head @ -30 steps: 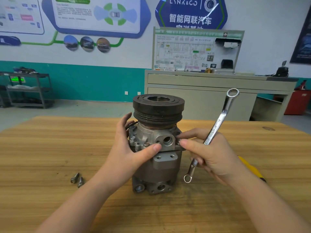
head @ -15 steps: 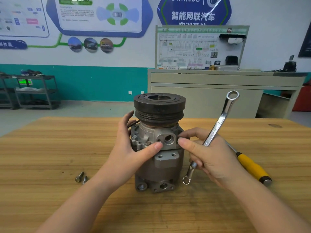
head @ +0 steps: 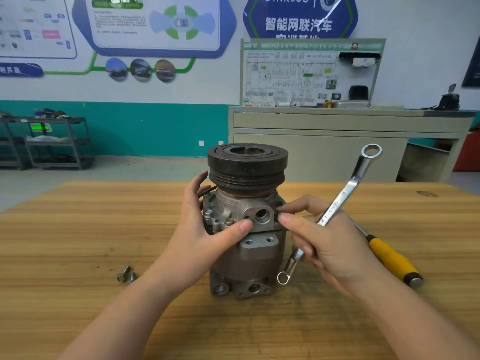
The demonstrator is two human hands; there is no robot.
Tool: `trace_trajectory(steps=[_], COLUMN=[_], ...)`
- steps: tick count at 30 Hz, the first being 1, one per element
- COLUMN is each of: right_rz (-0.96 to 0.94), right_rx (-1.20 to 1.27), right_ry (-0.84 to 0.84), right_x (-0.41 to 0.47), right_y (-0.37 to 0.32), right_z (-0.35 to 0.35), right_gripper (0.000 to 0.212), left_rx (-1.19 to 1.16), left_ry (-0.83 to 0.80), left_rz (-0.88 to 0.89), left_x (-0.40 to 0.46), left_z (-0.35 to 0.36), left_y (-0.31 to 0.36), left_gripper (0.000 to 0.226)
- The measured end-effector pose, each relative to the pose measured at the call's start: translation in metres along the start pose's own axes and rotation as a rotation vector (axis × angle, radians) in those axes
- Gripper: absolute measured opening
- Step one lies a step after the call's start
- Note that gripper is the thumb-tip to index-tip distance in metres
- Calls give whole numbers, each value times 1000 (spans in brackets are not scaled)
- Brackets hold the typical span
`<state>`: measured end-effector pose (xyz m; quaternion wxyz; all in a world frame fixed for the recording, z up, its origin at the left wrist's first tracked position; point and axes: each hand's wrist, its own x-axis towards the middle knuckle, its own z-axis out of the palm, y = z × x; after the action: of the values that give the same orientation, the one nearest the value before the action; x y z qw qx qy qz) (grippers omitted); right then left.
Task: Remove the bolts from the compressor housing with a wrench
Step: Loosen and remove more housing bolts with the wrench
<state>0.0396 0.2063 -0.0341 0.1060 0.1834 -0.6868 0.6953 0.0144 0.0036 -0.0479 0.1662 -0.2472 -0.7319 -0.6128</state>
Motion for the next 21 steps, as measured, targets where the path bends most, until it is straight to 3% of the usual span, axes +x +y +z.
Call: trace_trajectory(steps=[2,5,9,13,16,21], right_rz=[4,-18,-8,-20,-35,-45], right_rx=[19,24,31,-3,-23,-18], right_ry=[0,15,19,12,17,2], right_x=[0,0,0,-2,-2,-2], right_y=[-1,-1,0,-1,2,-2], right_z=[1,2,1,2,1,3], right_gripper=[6,28,15,29,3,23], left_rx=[4,4,11,14,17,35], left_ry=[5,6,0,-7,-2,-13], left_rz=[-2,-4,-4,-11,-10,-7], left_x=[0,0,0,-1,-1,-1], left_z=[0,0,-1,-1,-1,-2], left_y=[0,1,1,1,2,1], left_gripper=[95,98,103,102,103,101])
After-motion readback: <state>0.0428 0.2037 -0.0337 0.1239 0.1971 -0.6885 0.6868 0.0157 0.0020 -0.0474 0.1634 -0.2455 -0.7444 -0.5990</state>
